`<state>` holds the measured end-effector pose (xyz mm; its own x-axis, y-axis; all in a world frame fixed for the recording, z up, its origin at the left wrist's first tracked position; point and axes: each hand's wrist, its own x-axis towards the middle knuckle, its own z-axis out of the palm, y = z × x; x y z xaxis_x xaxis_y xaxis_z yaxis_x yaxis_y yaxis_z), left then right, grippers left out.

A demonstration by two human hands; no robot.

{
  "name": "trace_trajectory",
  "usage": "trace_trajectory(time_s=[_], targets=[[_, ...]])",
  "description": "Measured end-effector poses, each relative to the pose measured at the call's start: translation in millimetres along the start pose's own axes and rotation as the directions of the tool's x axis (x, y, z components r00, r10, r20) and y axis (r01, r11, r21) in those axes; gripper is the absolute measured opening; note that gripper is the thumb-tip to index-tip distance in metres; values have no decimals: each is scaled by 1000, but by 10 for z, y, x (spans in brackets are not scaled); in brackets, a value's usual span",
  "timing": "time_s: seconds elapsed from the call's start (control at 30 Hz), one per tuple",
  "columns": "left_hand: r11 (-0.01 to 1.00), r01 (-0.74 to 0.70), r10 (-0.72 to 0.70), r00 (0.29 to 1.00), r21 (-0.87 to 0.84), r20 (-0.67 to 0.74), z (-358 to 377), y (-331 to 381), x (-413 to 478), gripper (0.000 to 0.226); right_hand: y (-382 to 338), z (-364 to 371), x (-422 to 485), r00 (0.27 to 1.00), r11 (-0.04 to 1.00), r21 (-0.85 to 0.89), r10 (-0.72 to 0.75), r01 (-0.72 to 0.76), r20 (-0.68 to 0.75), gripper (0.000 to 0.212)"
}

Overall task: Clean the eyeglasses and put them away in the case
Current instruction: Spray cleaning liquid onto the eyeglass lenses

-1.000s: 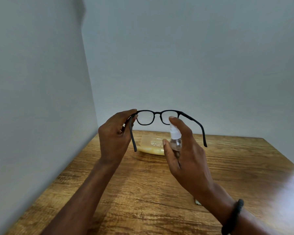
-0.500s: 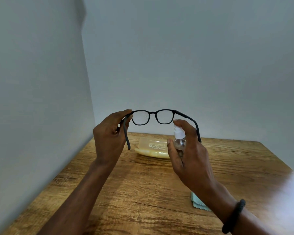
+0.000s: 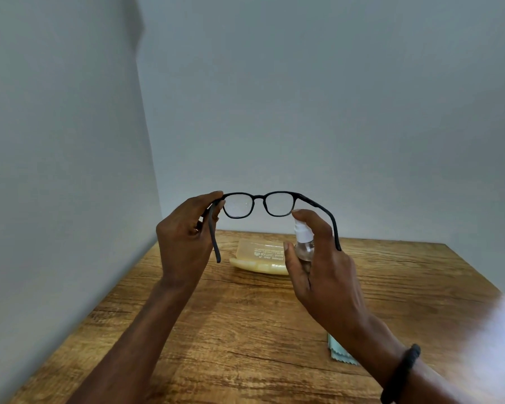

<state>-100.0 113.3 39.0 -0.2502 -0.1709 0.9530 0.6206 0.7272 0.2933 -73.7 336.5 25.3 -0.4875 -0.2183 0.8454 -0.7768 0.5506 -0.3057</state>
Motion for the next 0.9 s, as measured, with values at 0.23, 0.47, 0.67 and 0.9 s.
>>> trace_trajectory(time_s=[0.23,0.47,0.67,0.9], targets=[[1000,21,-21,1000,8,-6,-18,0,10,19,59,11,-26,994,997,-3,-71,71,86,54],[999,42,-43,999,-25,-28,-15,-14,19,18,454,-21,-88,995,997,-8,76,-76,62,69],[995,39,-39,999,-93,-3,27,-3,-25,18,808,-148,-83,940,943,15,333,-333,-72,50],[995,40,-39,999,-91,15,57,17,-38,18,1030,-164,-173,862,861,68,506,-504,-30,43]])
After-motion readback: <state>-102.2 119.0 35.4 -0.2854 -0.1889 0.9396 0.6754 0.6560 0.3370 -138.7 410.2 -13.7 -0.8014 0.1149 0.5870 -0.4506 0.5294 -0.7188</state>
